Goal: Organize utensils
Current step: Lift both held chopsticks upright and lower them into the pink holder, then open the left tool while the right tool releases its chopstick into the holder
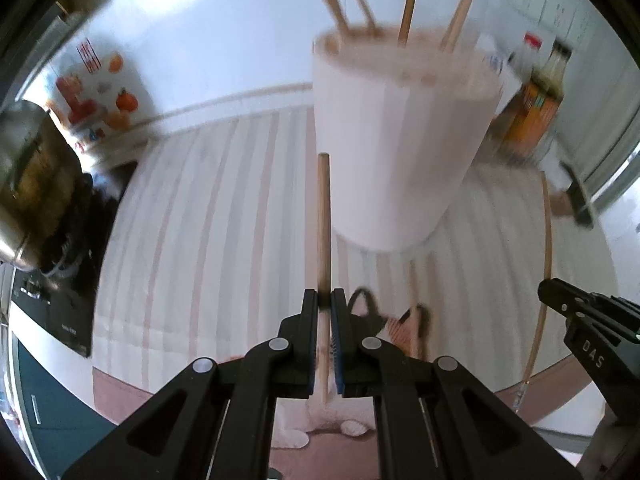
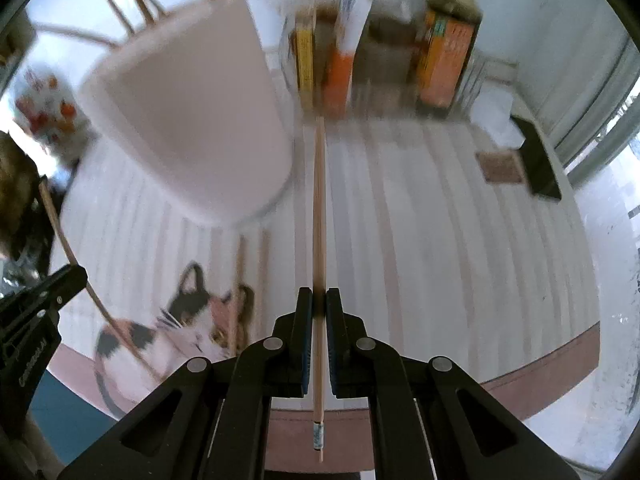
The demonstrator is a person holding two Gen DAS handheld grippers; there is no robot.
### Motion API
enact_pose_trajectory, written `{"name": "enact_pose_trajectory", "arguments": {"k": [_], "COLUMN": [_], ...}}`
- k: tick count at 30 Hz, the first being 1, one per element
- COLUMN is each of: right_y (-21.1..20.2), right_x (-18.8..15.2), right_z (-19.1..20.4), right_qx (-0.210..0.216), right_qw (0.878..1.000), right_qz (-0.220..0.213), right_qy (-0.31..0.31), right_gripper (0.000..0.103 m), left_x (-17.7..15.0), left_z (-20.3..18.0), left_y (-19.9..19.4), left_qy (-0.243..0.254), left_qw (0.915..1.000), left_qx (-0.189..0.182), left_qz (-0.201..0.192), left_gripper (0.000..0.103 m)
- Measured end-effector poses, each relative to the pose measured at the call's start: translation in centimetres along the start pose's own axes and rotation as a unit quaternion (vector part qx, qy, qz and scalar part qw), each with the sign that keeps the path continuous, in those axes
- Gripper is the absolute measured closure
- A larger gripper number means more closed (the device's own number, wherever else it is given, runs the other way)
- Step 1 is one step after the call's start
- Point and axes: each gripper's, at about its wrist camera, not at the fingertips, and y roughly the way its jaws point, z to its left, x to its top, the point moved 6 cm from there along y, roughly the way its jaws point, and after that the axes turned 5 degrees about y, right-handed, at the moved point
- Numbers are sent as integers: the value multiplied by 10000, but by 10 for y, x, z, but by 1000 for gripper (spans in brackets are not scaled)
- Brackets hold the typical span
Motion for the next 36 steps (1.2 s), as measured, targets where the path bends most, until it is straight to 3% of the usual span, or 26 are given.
{"name": "enact_pose_trajectory", "arguments": {"k": [5, 9, 15, 21, 27, 36], "right_y": [-43, -84, -151, -185, -171, -116], "right_x": [27, 55, 106, 166, 219, 270], "right_z": [2, 7, 21, 45, 69, 97], "right_qx": [281, 601, 1139, 1502, 1593, 1512], "right_qw": [9981, 9930, 9777, 9603, 9535, 9478], "right_qz": [-510, -955, -1701, -2295, -2494, -2760], "right_qy": [177, 344, 469, 519, 567, 510], "right_gripper": [96, 96, 96, 96, 96, 96], "left_x": [27, 54, 106, 165, 213, 236], "left_z": [0, 7, 26, 42, 51, 43], "left_y": [-43, -78, -139, -172, -154, -90], "left_qy": [-69, -193, -496, -678, -673, -559], "left_qw": [9985, 9944, 9823, 9724, 9738, 9844], "left_qx": [-185, -574, -1023, -1091, -941, -824], "left_qz": [-512, -864, -1487, -1946, -1956, -1452], "left_gripper": [99, 99, 99, 100, 100, 100]}}
